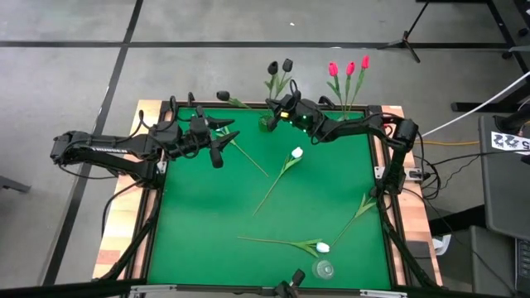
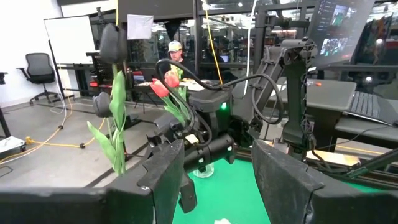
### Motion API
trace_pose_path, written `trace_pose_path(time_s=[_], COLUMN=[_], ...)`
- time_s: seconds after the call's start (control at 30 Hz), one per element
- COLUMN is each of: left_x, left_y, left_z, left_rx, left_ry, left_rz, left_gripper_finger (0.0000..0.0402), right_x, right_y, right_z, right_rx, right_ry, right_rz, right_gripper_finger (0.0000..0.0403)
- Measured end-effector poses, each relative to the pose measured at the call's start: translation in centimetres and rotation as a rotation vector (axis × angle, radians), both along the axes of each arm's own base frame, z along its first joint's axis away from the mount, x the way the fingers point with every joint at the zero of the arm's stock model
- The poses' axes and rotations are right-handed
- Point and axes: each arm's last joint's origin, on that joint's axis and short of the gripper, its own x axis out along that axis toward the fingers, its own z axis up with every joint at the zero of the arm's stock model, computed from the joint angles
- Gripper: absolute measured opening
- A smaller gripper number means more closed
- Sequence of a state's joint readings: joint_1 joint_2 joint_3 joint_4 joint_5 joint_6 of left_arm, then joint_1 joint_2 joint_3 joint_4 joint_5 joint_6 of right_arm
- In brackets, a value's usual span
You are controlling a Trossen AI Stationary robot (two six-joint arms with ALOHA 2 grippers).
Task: Sort flowers into vase by color
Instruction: Put the black tulip into the green vase
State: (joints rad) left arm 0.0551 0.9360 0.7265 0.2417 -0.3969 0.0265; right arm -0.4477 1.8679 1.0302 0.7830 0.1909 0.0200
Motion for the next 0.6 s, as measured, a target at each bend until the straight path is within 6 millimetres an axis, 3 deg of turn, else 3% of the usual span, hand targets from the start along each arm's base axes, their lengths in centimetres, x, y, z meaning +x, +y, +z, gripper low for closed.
trace_pose_path(time_s=[0.6], left_x=[0.0], left_y=[0.0], left_z=[0.0], left_rx=[0.0], left_ry=[0.001], left_rz=[0.0], left_gripper_finger=[0.0186], right_x=[0.1], right_y=[-0.5], right_z=[-1.3], right_rx=[0.025], right_ry=[0.033], right_rz=[0.013], right_gripper_finger=[0.0])
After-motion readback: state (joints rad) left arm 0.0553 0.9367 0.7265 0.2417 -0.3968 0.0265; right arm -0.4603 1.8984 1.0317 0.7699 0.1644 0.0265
